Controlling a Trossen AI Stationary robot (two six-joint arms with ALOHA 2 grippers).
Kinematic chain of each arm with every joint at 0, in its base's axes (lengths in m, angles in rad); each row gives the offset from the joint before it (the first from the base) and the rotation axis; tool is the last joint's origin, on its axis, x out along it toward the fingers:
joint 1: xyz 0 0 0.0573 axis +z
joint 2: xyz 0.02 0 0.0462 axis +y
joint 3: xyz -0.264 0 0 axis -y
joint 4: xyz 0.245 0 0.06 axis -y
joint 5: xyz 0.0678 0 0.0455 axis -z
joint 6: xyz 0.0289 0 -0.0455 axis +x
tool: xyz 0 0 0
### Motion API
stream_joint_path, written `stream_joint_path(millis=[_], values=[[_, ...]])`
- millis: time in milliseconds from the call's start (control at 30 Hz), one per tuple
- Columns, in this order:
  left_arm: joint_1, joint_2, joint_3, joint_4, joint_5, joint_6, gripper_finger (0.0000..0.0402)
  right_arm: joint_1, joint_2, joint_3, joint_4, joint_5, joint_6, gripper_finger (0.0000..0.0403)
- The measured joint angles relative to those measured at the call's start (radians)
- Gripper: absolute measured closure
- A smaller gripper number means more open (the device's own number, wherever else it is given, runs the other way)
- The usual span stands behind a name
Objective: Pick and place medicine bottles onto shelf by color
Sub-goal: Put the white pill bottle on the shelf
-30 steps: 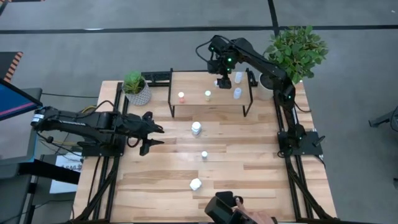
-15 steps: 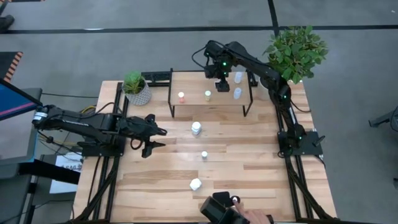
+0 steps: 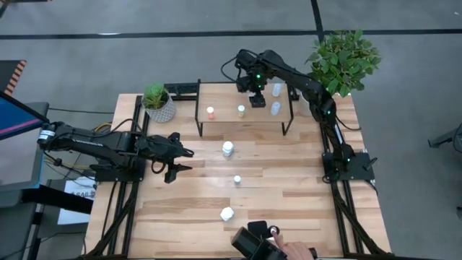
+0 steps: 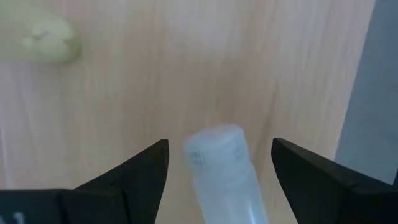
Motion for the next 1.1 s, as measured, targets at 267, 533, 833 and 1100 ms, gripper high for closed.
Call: stream_joint_path(millis=[267, 533, 833, 1100], values=[[0.0, 0.0, 0.0, 0.0, 0.0, -0.001, 0.0186, -0.005, 0.0, 0.0, -0.007, 0.0, 0.0, 0.0145], [0.0, 0.0, 0.0, 0.0, 0.0, -0.002, 0.0186, -0.004, 0.0, 0.0, -0.007, 0.0, 0.001, 0.0231], [0.0, 0.0, 0.0, 0.0, 0.0, -0.002, 0.0186, -0.001, -0.011, 0.0, -0.009, 0.0, 0.016, 0.0288], [0.0, 0.0, 0.0, 0.0, 0.0, -0.001, 0.0186, 0.004, -0.131, 0.0, 0.0, -0.003, 0.033, 0.0283]])
